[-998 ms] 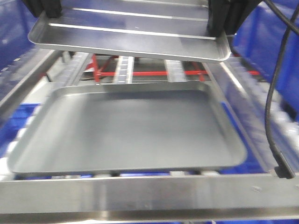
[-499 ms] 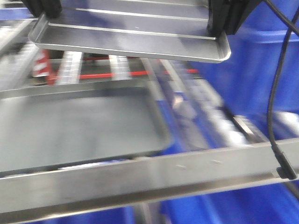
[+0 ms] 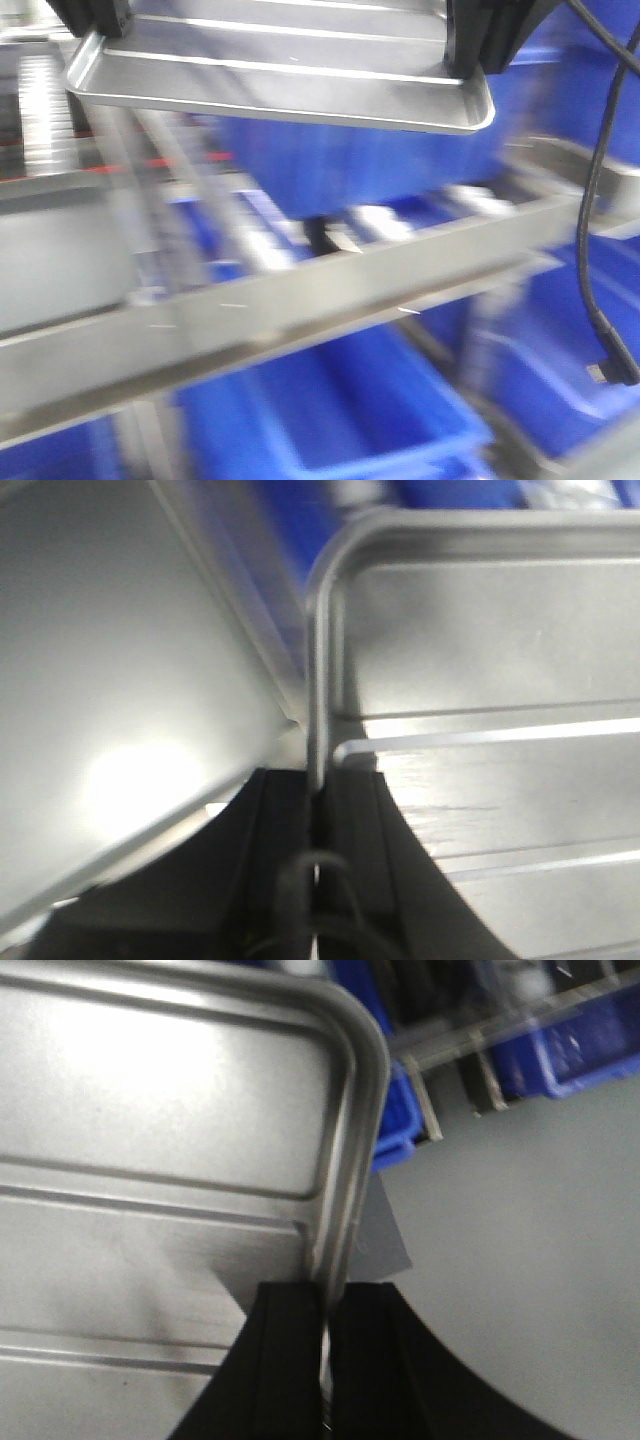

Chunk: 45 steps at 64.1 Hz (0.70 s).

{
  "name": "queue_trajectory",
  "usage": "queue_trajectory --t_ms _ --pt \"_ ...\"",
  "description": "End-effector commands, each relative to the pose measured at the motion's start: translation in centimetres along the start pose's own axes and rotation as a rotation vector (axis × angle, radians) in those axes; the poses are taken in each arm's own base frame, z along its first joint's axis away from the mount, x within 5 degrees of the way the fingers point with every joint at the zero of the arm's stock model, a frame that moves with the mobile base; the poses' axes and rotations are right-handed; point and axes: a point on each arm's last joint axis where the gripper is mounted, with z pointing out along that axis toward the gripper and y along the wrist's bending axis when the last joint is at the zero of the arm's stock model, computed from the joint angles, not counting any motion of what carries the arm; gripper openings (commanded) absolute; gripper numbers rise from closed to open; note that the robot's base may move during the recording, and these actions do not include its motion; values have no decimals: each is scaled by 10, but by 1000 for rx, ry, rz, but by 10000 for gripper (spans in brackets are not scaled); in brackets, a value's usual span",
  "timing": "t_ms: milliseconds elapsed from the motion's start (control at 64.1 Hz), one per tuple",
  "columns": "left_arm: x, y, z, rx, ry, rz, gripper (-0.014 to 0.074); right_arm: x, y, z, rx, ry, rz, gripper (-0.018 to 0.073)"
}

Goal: Grab silver tray and place in blue box
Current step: 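Hold the tray with both grippers while the base drives to the blue bins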

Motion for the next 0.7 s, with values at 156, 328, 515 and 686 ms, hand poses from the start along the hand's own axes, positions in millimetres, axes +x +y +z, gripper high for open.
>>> queue_trajectory --t_ms 156,328,515,686 --pt "-9 -3 -25 63 -119 2 -97 -11 -1 -25 -32 -117 -34 56" --pt "-9 -3 -25 63 -119 2 -97 -11 -1 -25 -32 -117 -34 56" --pt "-9 -3 -25 63 -119 2 -97 -11 -1 -25 -32 -117 -34 56" --pt "-9 -3 -25 63 -119 2 -97 -11 -1 -25 -32 -117 -34 56"
